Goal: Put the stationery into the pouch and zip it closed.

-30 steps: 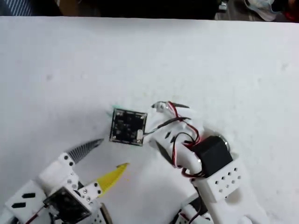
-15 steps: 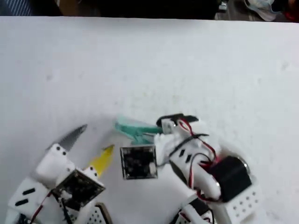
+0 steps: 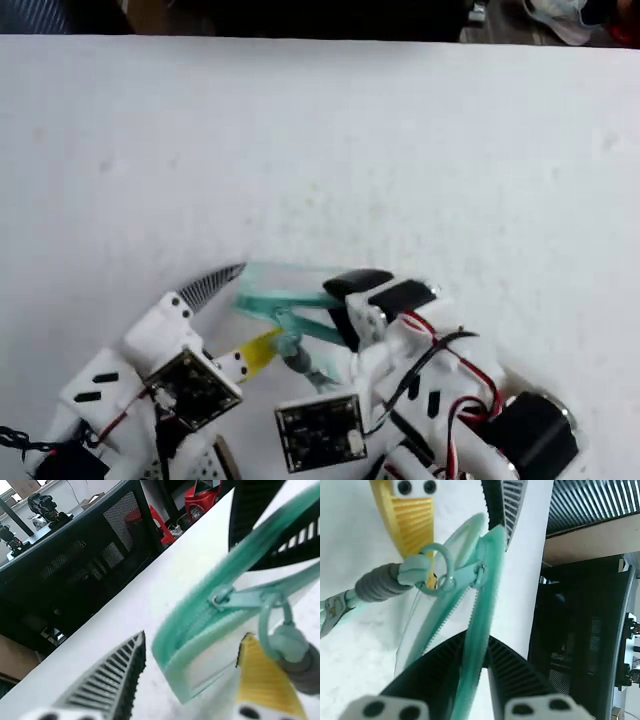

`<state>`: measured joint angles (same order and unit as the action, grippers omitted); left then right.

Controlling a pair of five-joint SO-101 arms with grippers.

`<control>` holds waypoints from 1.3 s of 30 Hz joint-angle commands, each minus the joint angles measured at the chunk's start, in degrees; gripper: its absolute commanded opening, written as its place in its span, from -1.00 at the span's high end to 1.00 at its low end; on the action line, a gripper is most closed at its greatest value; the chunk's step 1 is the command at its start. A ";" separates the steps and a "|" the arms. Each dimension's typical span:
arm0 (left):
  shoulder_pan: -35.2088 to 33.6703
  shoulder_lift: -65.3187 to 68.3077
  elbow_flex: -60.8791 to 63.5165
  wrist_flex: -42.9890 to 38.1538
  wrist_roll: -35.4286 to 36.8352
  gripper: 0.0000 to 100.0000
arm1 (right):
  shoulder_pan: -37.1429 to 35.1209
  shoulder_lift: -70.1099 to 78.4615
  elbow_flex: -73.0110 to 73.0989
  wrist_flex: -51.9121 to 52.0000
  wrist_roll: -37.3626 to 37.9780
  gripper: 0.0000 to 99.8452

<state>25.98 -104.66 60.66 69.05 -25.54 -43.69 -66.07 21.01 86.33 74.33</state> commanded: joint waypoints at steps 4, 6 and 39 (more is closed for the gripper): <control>6.90 0.13 0.44 -1.14 7.91 0.40 | -1.19 -1.36 -0.97 -0.40 -1.41 0.97; 8.92 0.13 1.05 -1.23 9.14 0.40 | -2.51 -1.27 -2.99 -0.04 -3.43 0.97; 1.54 0.13 6.24 -12.75 17.41 0.95 | 2.15 -0.66 6.15 -13.76 -23.65 0.33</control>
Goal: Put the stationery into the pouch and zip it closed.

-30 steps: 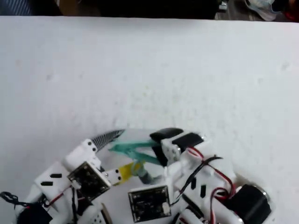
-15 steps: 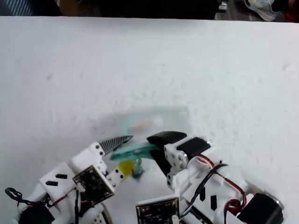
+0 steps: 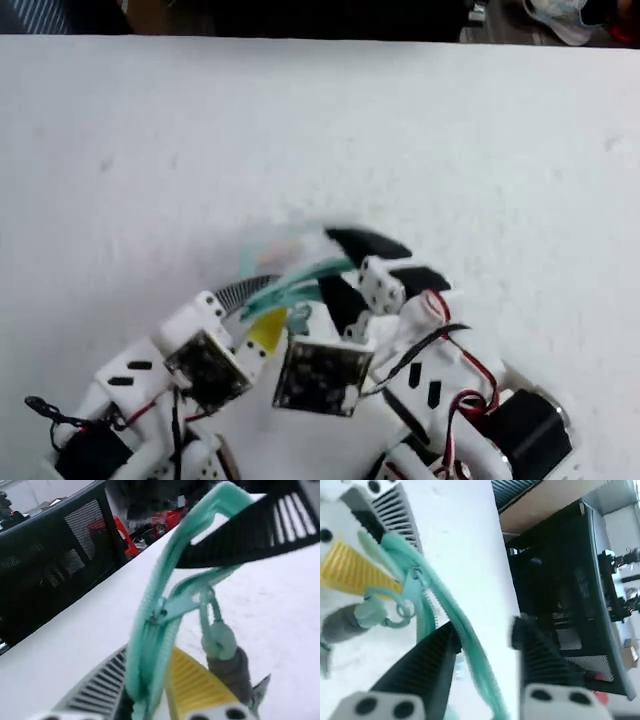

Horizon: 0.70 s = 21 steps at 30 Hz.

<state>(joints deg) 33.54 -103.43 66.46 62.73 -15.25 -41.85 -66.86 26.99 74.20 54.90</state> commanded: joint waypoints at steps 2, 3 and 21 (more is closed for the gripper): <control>-7.87 -1.10 1.76 -8.18 9.58 0.95 | 0.31 0.84 0.97 -2.42 -4.48 0.33; -8.48 -1.10 2.29 -8.79 10.11 0.95 | 0.31 1.54 1.05 -2.95 -4.04 0.36; -9.01 -1.10 6.68 -11.25 15.12 0.96 | 1.71 4.44 -4.92 -3.21 -26.73 0.44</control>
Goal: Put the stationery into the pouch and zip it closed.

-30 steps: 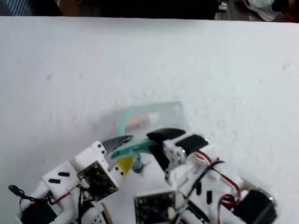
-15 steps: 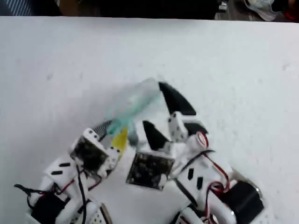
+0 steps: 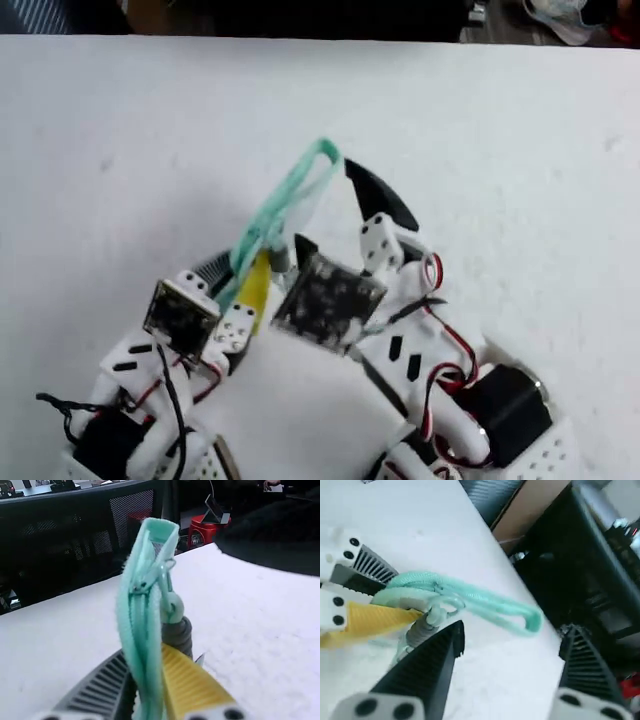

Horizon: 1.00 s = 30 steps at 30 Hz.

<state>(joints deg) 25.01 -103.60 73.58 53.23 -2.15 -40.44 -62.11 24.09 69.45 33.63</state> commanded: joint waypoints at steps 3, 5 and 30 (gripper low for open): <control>-0.48 -0.92 -0.44 -1.67 2.02 0.96 | -0.13 -0.31 1.05 1.71 -6.59 0.60; -0.48 -0.92 -0.44 -1.32 2.02 0.96 | -1.89 -0.31 3.87 1.63 -6.51 0.67; -0.48 -0.92 -0.62 0.35 2.02 0.96 | -6.73 8.66 13.36 -14.02 -10.90 0.77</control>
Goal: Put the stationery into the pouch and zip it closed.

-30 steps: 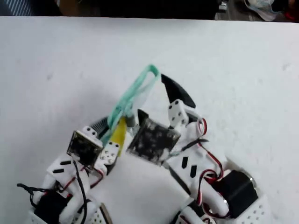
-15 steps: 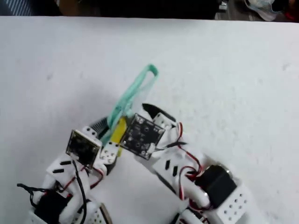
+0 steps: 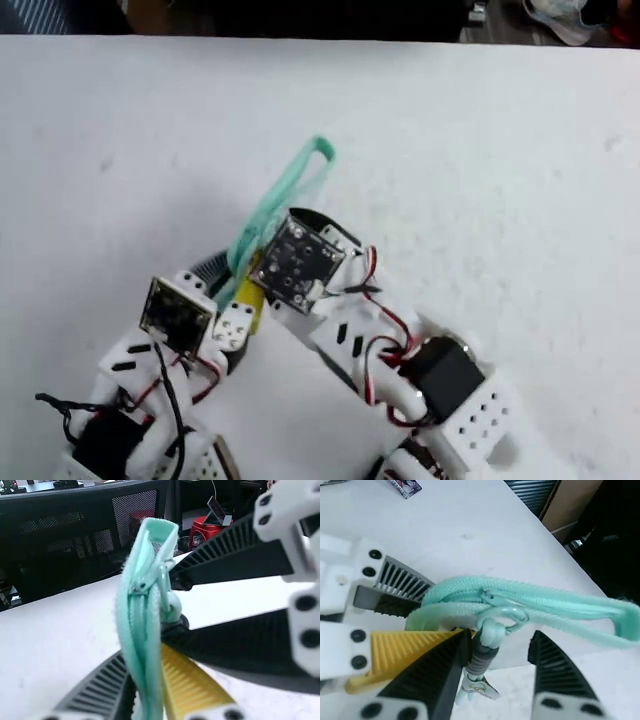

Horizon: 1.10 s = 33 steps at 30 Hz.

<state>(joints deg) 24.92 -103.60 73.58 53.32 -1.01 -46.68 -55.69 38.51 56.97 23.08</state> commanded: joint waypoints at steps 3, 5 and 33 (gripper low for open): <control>0.04 -0.92 -0.70 0.97 -0.18 0.96 | -0.40 2.95 -0.79 -3.47 0.00 0.96; 0.13 -0.92 -0.79 1.14 -1.32 0.96 | -0.31 3.82 -0.44 -4.26 0.00 0.95; -4.79 -0.92 2.29 -3.43 4.84 0.54 | -0.48 0.31 -28.57 18.68 0.09 0.97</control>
<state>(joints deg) 20.26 -104.75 73.85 53.76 4.35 -45.98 -54.81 16.26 73.14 23.25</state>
